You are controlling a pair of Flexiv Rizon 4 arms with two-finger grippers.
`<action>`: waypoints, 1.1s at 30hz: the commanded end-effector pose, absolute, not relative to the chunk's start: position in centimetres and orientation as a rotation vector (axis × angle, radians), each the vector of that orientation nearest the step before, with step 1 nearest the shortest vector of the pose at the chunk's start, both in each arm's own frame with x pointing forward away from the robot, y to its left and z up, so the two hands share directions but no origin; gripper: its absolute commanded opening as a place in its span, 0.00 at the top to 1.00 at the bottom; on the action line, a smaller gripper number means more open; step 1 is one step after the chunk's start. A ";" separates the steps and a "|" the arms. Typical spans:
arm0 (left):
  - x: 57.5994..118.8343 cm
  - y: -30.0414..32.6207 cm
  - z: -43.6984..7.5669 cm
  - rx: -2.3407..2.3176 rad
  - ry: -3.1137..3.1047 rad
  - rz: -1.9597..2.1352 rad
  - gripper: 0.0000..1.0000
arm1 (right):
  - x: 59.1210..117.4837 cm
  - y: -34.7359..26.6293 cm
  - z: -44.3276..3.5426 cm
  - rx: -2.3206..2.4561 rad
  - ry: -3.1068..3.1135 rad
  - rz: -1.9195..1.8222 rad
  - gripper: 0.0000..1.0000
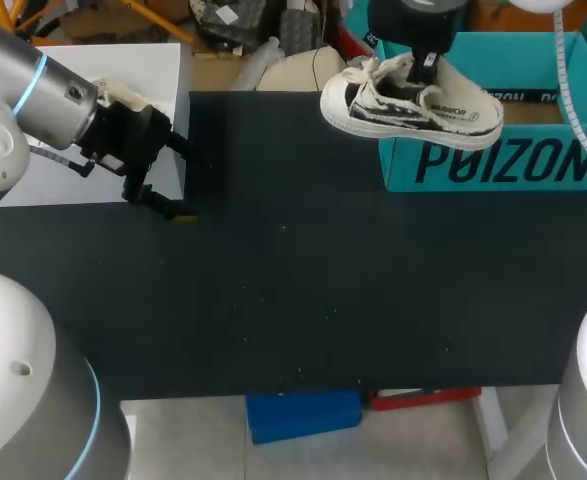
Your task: Take the shoe out of the shoebox, open the shoe tongue, remove and reinsert the insole, then place the shoe into the shoebox
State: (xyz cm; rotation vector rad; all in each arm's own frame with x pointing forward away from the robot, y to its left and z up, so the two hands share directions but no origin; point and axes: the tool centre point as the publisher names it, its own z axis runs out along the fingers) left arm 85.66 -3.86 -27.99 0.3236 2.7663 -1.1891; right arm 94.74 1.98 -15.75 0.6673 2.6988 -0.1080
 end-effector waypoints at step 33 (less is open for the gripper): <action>85.6 -3.9 -28.1 0.323 2.767 -1.186 0.00 | 102.4 -12.7 -14.9 0.706 3.208 0.121 1.00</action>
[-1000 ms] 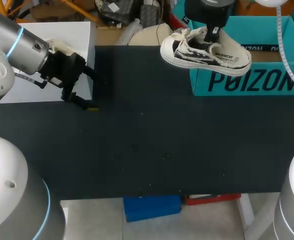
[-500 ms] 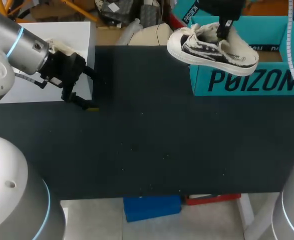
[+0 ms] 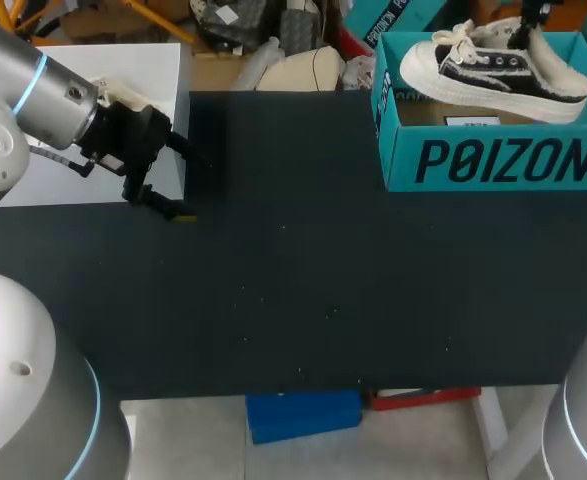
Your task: Take the shoe out of the shoebox, open the shoe tongue, remove and reinsert the insole, then place the shoe into the shoebox
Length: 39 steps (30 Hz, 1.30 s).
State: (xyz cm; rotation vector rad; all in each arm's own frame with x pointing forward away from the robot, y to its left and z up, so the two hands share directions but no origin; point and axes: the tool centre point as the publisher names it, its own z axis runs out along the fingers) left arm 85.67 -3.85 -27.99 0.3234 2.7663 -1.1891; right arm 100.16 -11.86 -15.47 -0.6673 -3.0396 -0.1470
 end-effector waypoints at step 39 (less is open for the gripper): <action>85.6 -3.9 -28.1 0.323 2.767 -1.186 0.00 | 112.1 -21.5 -21.3 -0.458 -3.134 -0.056 1.00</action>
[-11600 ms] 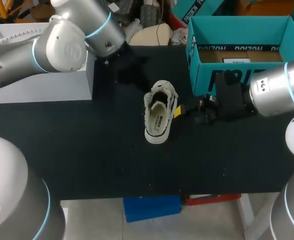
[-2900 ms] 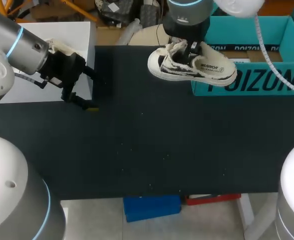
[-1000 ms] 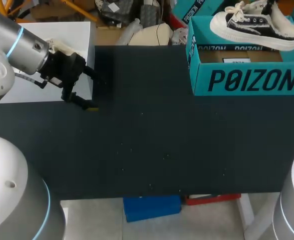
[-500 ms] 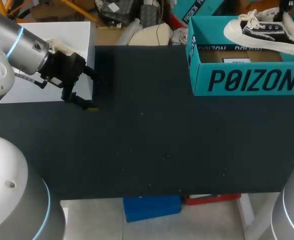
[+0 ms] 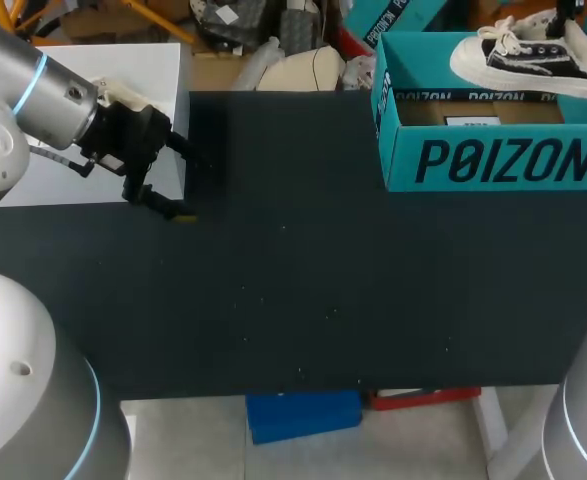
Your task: Take the shoe out of the shoebox, open the shoe tongue, remove and reinsert the insole, then place the shoe into the shoebox
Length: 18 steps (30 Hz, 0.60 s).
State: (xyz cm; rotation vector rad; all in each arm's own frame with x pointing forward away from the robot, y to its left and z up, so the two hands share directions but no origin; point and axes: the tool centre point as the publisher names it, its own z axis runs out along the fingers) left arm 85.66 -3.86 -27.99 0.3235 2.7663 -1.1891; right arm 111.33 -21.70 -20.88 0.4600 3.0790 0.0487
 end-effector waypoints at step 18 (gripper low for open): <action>85.6 -3.9 -28.1 0.323 2.767 -1.186 0.00 | 114.2 -19.7 -25.2 0.393 3.127 0.111 1.00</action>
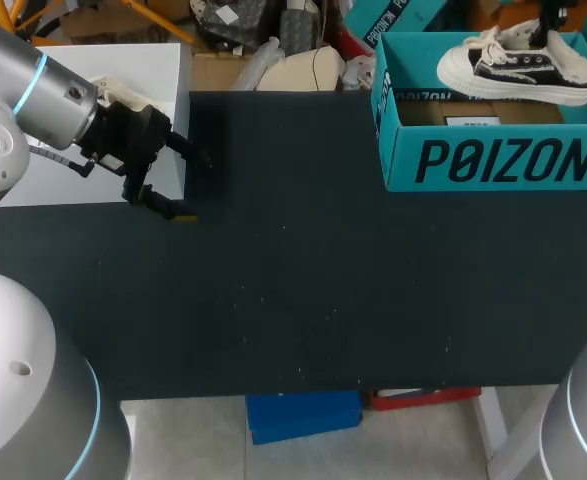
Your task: Take the shoe out of the shoebox, open the shoe tongue, remove and reinsert the insole, then place the shoe into the shoebox
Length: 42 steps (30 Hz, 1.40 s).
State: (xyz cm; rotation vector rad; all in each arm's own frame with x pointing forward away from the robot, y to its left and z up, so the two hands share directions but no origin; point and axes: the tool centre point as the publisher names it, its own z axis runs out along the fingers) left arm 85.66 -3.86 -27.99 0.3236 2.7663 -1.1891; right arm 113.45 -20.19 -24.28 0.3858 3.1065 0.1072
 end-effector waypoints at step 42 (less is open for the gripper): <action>85.6 -3.9 -28.1 0.323 2.767 -1.186 0.00 | 110.9 -16.4 -32.4 0.421 3.185 0.053 1.00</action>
